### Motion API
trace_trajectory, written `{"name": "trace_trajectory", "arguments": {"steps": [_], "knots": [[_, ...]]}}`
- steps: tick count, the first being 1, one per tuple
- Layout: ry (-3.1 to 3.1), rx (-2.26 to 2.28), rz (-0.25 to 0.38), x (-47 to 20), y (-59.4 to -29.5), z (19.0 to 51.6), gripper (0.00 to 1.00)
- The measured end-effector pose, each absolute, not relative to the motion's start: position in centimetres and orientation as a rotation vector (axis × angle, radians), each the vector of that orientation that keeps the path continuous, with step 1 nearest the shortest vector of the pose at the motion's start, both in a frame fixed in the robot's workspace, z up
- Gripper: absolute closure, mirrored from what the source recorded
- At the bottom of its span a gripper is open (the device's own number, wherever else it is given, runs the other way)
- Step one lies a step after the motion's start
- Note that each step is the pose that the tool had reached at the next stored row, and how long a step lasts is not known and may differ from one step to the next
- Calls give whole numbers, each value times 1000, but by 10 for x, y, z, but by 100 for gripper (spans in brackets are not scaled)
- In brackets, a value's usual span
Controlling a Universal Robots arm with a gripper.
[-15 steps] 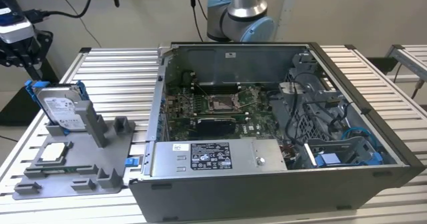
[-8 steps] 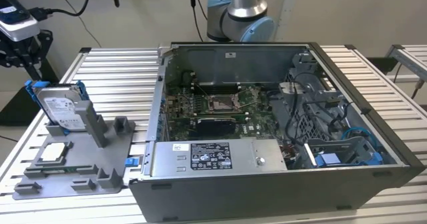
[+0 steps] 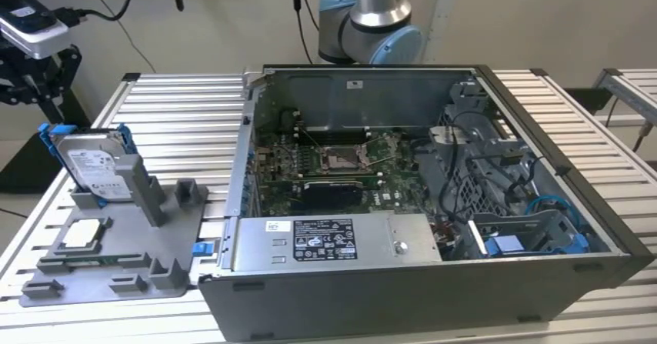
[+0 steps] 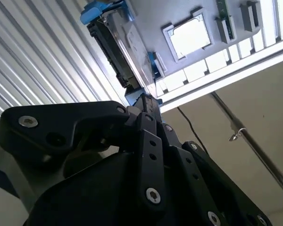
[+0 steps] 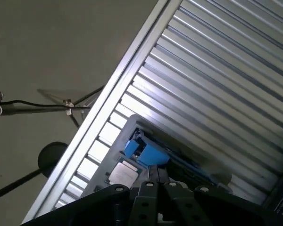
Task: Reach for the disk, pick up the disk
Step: 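Pick up the disk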
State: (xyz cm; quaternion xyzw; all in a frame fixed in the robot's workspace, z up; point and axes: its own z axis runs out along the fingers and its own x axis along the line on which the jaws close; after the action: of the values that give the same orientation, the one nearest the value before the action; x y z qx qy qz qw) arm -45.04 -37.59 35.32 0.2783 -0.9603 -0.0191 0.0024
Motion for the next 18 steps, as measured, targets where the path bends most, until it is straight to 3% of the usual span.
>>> {"name": "trace_trajectory", "arguments": {"steps": [18], "knots": [[-2824, 1350, -57, -450, -376, 353, 100]]}}
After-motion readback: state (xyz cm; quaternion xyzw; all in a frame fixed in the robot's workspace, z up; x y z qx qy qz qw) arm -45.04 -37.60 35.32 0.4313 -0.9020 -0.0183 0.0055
